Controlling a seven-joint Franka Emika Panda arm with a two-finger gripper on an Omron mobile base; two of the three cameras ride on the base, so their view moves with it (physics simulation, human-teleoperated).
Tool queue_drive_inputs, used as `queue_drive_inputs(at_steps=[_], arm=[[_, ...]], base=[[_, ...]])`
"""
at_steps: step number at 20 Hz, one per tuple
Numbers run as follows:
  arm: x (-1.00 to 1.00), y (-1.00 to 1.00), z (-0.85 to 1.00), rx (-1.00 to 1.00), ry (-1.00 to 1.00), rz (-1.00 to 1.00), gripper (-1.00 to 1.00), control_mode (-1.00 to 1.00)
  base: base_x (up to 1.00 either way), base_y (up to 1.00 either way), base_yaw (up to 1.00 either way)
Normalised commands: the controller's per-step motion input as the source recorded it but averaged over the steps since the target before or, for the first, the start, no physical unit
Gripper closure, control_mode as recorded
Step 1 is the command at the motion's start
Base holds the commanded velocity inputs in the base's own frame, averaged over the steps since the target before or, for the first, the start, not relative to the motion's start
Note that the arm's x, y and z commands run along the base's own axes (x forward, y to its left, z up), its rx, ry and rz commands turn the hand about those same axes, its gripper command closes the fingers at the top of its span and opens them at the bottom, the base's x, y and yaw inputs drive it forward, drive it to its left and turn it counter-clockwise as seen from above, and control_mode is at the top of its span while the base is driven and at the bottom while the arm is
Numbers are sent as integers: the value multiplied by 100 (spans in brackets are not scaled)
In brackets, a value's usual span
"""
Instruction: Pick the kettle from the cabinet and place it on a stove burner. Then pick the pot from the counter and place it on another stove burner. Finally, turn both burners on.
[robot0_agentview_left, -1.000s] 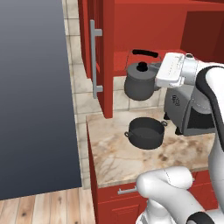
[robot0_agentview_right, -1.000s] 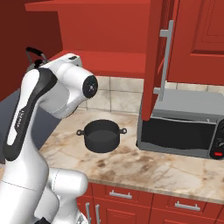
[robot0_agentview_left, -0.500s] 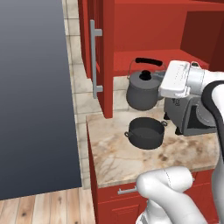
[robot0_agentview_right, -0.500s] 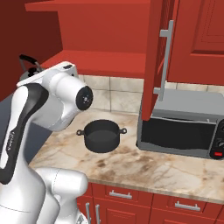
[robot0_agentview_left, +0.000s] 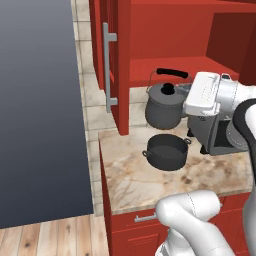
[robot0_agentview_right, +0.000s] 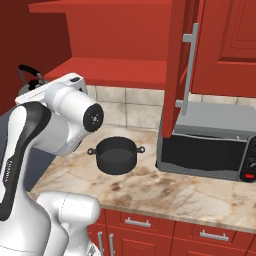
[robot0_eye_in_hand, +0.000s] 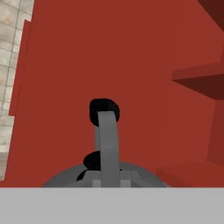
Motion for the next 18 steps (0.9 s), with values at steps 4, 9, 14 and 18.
queue_drive_inputs(at_steps=[4, 9, 14, 18], arm=[[-25, 0, 0, 1, 0, -2, 100, -100], [-6, 0, 0, 0, 0, 0, 100, -100], [0, 0, 0, 0, 0, 0, 100, 100], [0, 0, 0, 0, 0, 0, 100, 100]], base=[[0, 0, 0], [0, 0, 0], [-30, 0, -2], [-73, 0, -8]])
